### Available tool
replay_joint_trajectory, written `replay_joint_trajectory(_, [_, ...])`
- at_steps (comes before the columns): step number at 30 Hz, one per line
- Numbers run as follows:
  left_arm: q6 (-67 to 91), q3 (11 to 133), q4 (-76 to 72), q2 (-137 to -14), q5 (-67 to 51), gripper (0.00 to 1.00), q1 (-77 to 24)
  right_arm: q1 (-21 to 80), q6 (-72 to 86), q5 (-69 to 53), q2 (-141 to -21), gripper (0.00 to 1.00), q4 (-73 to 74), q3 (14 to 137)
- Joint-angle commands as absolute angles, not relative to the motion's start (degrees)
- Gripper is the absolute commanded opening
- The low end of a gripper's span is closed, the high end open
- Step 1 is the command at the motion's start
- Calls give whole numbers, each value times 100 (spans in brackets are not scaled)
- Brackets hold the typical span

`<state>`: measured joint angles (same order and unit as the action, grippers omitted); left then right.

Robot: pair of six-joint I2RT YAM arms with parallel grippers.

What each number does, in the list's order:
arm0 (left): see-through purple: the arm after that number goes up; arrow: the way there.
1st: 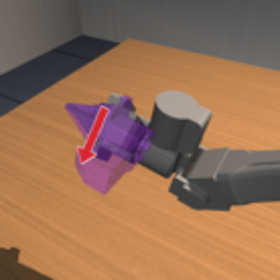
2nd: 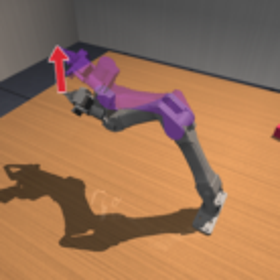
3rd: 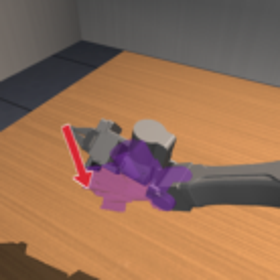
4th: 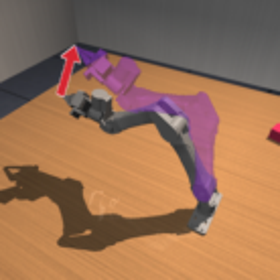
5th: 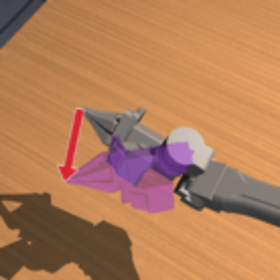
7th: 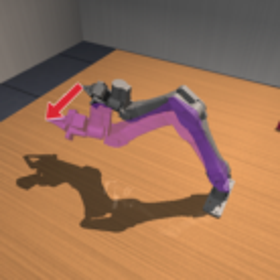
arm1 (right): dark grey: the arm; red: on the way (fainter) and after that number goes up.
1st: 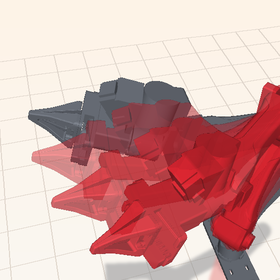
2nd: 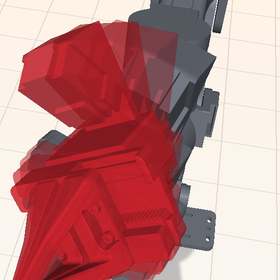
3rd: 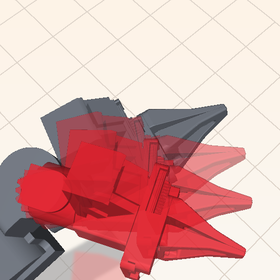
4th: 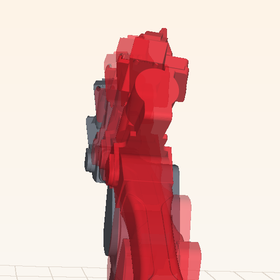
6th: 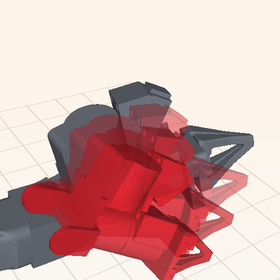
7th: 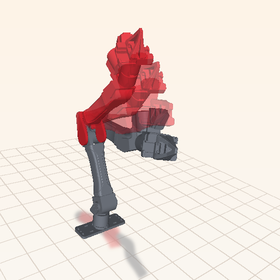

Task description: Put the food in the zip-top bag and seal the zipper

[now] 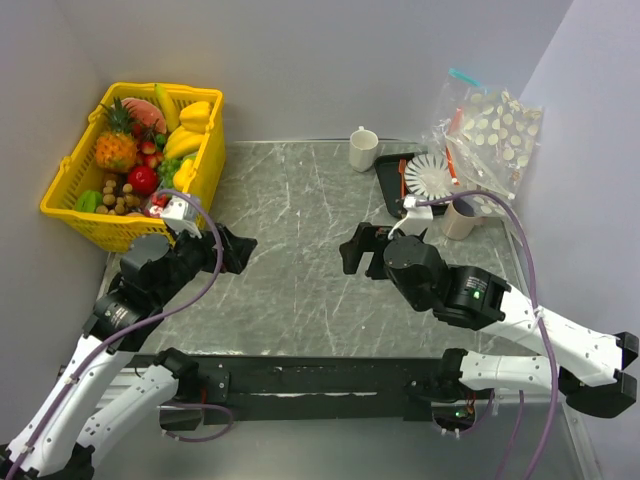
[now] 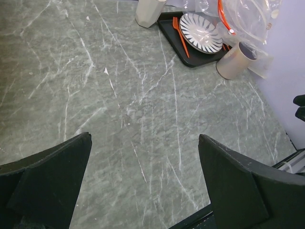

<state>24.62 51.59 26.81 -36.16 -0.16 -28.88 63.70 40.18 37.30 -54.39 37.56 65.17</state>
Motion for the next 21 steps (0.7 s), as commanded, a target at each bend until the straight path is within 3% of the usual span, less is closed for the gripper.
replay_joint_trajectory(1, [2329, 5177, 2400, -3621, -44, 99, -2874, 6293, 3535, 3964, -5309, 100, 3340, 6618])
replay_joint_trajectory(5, [2294, 5142, 2329, -3612, -53, 99, -2874, 5610, 3498, 3842, -5677, 100, 3656, 6969])
replay_joint_trajectory(13, [2206, 5098, 2241, -3683, -106, 99, -2874, 3184, 2954, 2769, -6714, 100, 3516, 7760])
replay_joint_trajectory(21, [2153, 4983, 2162, -3639, -167, 99, -2874, 1952, 2199, 3119, -8644, 98, 3638, 9409])
